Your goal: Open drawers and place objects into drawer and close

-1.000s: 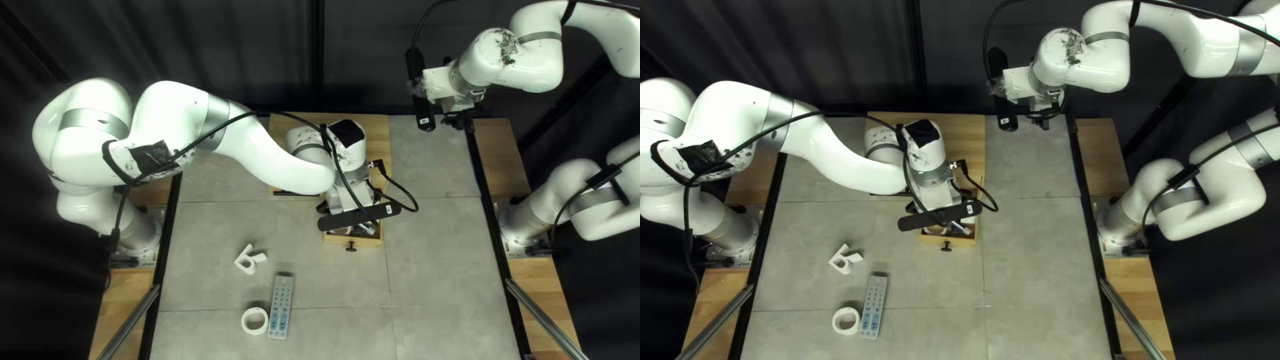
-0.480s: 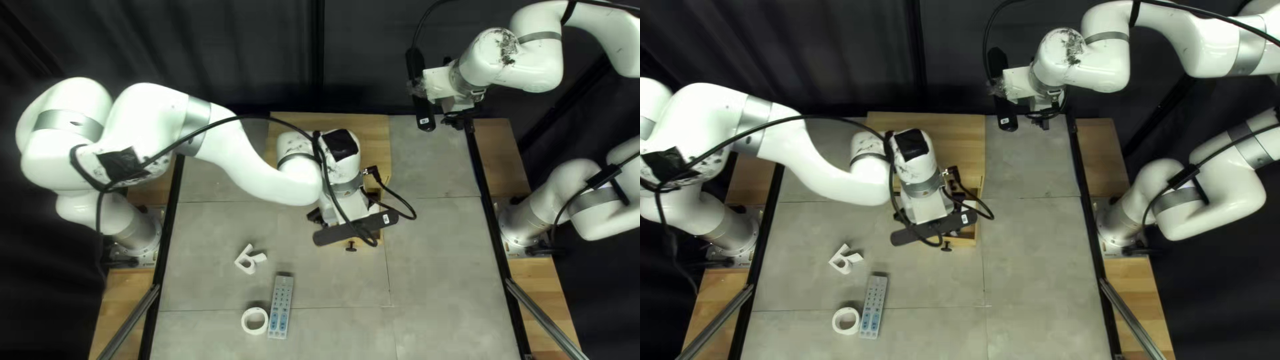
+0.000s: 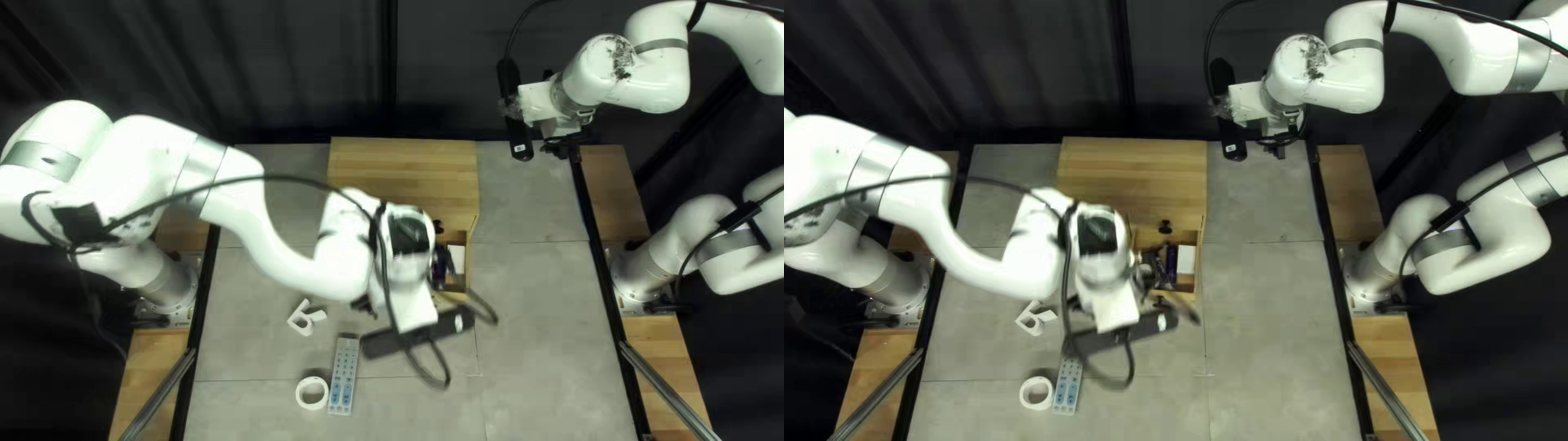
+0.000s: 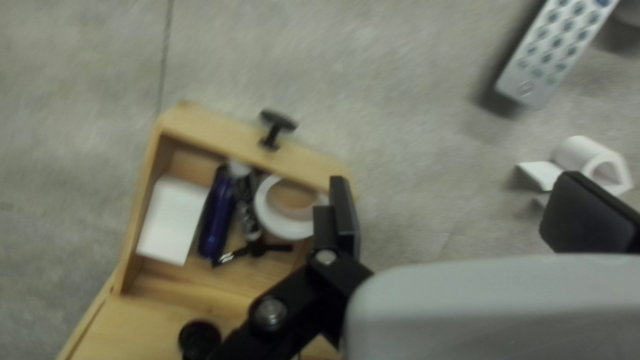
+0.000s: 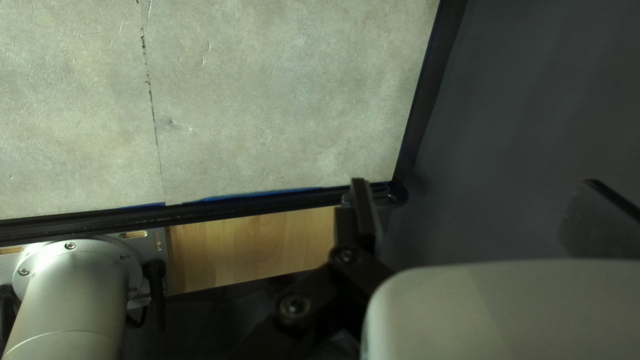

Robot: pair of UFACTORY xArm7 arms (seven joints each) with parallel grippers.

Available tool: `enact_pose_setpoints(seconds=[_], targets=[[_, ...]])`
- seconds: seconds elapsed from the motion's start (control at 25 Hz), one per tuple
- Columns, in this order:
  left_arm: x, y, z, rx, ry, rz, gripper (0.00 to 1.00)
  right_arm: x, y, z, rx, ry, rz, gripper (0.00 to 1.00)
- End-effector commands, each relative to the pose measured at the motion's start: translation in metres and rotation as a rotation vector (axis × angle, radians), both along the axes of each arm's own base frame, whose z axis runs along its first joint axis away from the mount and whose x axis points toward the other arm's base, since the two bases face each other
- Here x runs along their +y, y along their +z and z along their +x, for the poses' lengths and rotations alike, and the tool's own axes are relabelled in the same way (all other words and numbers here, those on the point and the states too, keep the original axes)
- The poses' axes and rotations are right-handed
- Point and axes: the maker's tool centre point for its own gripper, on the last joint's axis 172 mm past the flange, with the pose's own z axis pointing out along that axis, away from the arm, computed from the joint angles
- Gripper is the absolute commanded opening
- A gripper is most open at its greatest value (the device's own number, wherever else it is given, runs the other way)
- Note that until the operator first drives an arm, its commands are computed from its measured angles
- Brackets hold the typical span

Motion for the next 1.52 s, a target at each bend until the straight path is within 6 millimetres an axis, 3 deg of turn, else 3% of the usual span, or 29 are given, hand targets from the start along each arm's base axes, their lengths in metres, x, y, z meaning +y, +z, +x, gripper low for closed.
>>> enact_pose_setpoints(seconds=[0.04,0.2,0.4,0.6,0.72,0.92,1.12,1.36,1.52], targets=[[-0.030,-0.002,-0.023,0.021,-0.091,0.023,1.00,0.000,0.000,0.000,0.000,0.000,0.000,1.00],[-0.058,-0.011,-0.040,0.044,-0.065,0.021,1.00,0.000,0.000,0.000,0.000,0.000,0.000,1.00],[-0.084,-0.035,-0.071,0.094,0.146,0.014,1.00,0.000,0.000,0.000,0.000,0.000,0.000,1.00],[-0.129,-0.026,-0.116,0.096,0.290,0.027,1.00,0.000,0.000,0.000,0.000,0.000,0.000,1.00],[-0.149,-0.032,-0.135,0.081,0.327,0.029,1.00,0.000,0.000,0.000,0.000,0.000,0.000,1.00],[-0.183,-0.044,-0.160,0.102,0.403,0.031,1.00,0.000,0.000,0.000,0.000,0.000,0.000,1.00],[-0.215,-0.038,-0.187,0.122,0.456,0.042,1.00,0.000,0.000,0.000,0.000,0.000,0.000,1.00],[-0.239,-0.035,-0.221,0.087,0.446,0.044,1.00,0.000,0.000,0.000,0.000,0.000,0.000,1.00],[-0.240,-0.035,-0.223,0.081,0.440,0.043,1.00,0.000,0.000,0.000,0.000,0.000,0.000,1.00]])
